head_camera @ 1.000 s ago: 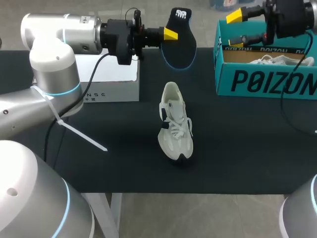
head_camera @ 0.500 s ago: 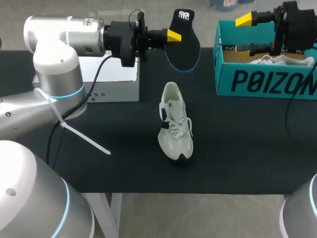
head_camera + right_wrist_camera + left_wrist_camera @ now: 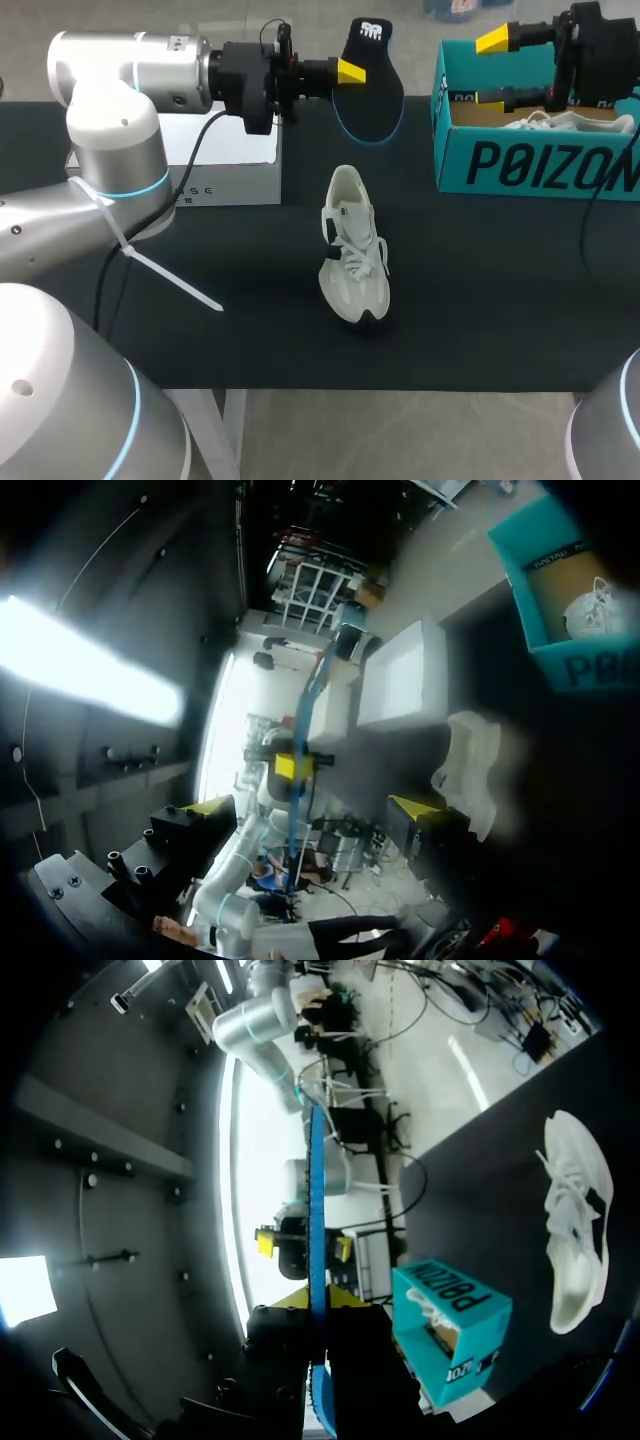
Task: Take the shoe out of the shoebox, open the shoe tongue, remove and reinsert the insole, then place the shoe into the shoebox
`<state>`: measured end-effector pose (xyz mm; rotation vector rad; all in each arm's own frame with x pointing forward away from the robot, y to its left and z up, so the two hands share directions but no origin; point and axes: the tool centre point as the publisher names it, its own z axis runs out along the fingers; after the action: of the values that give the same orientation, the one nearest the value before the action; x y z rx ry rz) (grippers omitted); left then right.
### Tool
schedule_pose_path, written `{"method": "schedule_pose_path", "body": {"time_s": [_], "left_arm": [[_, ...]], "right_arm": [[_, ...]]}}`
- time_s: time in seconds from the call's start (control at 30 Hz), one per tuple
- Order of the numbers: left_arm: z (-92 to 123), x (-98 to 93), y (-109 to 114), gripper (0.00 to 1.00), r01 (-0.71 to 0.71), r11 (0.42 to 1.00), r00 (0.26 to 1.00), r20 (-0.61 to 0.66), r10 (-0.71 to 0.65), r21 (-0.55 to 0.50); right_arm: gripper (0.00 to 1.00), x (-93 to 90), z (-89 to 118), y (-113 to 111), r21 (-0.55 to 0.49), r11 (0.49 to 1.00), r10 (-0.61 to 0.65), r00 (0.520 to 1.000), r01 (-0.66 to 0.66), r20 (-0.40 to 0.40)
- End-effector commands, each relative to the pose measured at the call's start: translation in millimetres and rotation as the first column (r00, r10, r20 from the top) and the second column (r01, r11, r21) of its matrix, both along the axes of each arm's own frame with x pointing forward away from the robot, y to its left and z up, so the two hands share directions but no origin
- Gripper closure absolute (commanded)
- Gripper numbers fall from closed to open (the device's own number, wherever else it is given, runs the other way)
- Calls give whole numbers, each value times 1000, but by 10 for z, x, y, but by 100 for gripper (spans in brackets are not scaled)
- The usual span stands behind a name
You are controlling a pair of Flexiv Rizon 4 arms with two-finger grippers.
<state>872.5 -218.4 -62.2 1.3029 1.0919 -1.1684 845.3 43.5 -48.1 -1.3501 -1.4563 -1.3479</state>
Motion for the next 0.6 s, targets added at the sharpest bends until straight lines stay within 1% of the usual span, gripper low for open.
{"method": "schedule_pose_path", "body": {"time_s": [0.03, 0.07, 0.1, 0.13, 0.17, 0.2, 0.23, 0.27, 0.3, 0.33, 0.37, 0.4, 0.43, 0.47, 0.5, 0.53, 0.57, 0.6], "left_arm": [[1, 2, -12, 100, 0, 1000, 1000, 1, 0, 2], [1, 2, -12, 100, 0, 1000, 1000, 1, 0, 2], [21, 20, -24, 100, 13, 1000, 997, -75, -12, 7], [32, 59, -43, 100, 30, 1000, 983, -184, -30, -2], [34, 91, -49, 100, 45, 999, 961, -271, -47, -12], [25, 141, -66, 100, 35, 999, 935, -354, -31, 4], [22, 166, -55, 100, 54, 998, 907, -416, -57, -18], [30, 199, -59, 100, 29, 1000, 876, -481, -24, 3], [27, 229, -69, 100, 25, 999, 843, -538, -7, 26], [18, 229, -69, 100, 27, 1000, 826, -563, -23, 0], [37, 225, -59, 100, -12, 998, 775, -631, 47, 60], [35, 244, -66, 100, 41, 998, 729, -685, -4, 38], [65, 249, -51, 100, 28, 999, 685, -729, 10, 41], [76, 264, -49, 100, 36, 995, 609, -791, 53, 94], [82, 281, -36, 100, 47, 999, 562, -827, -5, 26], [93, 275, -24, 100, 36, 996, 489, -871, 51, 79], [91, 291, -17, 100, 78, 996, 420, -908, 11, 48], [108, 289, 7, 100, 71, 996, 354, -935, 27, 55]], "right_arm": [[0, 2, -4, 10, -1, 1000, -2, 1000, 2, 0], [0, 2, -4, 10, -1, 1000, -2, 1000, 2, 0], [0, 2, -4, 10, -1, 1000, -2, 1000, 2, 0], [0, 2, -4, 10, -1, 1000, -2, 1000, 2, 0], [0, 2, -4, 10, -1, 1000, -2, 1000, 2, 0], [0, 2, -4, 10, -1, 1000, -2, 1000, 2, 0], [0, 2, -4, 10, -1, 1000, -2, 1000, 2, 0], [0, 2, -4, 10, -1, 1000, -2, 1000, 2, 0], [0, 2, -4, 10, -1, 1000, -2, 1000, 2, 0], [0, 2, -4, 10, -1, 1000, -2, 1000, 2, 0], [0, 2, -4, 10, -1, 1000, -2, 1000, 2, 0], [0, 2, -4, 10, -1, 1000, -2, 1000, 2, 0], [0, 2, -4, 10, -1, 1000, -2, 1000, 2, 0], [0, 2, -4, 10, -1, 1000, -2, 1000, 2, 0], [0, 2, -4, 10, -1, 1000, -2, 1000, 2, 0], [0, 2, -4, 10, -1, 1000, -2, 1000, 2, 0], [0, 2, -4, 10, -1, 1000, -2, 1000, 2, 0], [0, 2, -4, 10, -1, 1000, -2, 1000, 2, 0]]}}
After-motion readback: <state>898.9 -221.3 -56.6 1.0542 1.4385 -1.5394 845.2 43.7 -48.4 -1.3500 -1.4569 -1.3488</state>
